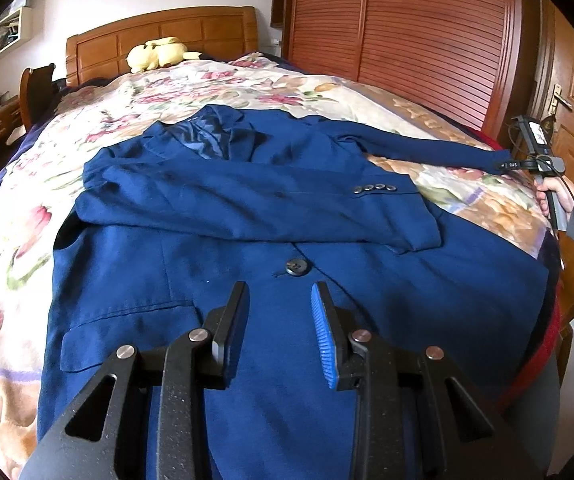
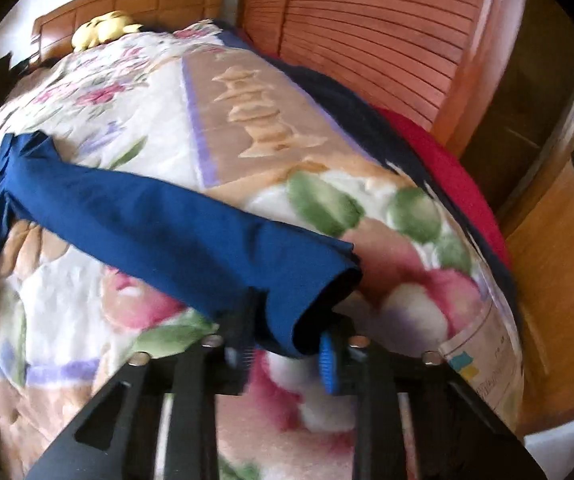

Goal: Fold large clothes
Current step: 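Lift the sleeve cuff with the right tool and carry it across the jacket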

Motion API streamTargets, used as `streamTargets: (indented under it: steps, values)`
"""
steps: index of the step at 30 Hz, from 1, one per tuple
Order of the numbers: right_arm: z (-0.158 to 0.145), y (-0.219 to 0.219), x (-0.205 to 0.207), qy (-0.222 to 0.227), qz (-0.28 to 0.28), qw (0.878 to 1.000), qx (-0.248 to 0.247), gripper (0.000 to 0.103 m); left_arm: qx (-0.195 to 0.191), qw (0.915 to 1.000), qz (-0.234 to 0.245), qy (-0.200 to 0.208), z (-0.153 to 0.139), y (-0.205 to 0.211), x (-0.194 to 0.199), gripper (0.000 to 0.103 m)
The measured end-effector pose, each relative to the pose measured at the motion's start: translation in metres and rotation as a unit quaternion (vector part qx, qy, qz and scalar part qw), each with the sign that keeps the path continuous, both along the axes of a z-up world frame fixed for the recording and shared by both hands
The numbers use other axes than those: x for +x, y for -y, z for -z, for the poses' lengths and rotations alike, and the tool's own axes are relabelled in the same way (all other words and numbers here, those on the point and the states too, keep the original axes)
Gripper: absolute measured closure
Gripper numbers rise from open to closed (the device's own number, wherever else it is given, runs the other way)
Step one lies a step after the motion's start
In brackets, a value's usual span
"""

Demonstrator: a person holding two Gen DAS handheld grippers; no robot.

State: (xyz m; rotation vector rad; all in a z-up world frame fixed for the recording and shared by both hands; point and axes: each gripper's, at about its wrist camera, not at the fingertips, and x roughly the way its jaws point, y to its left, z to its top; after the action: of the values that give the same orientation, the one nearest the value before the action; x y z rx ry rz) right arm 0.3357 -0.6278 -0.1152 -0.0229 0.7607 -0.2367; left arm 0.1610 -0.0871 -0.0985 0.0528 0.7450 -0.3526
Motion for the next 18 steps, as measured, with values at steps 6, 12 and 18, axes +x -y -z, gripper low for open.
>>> streamTargets:
  steps: [6, 12, 18]
  values:
    - [-0.043, -0.019, -0.013, 0.052, -0.014, 0.999, -0.006, 0.090, -0.002, 1.0000, -0.006, 0.003, -0.002, -0.007, -0.003, 0.070]
    - [-0.121, -0.082, -0.019, 0.115, -0.069, 0.990, -0.041, 0.091, -0.014, 0.9996, -0.022, 0.011, -0.007, -0.025, -0.011, 0.070]
    - [-0.208, -0.188, -0.037, 0.193, -0.158, 0.966, -0.067, 0.091, -0.019, 0.9986, -0.043, 0.022, -0.016, -0.051, -0.023, 0.070]
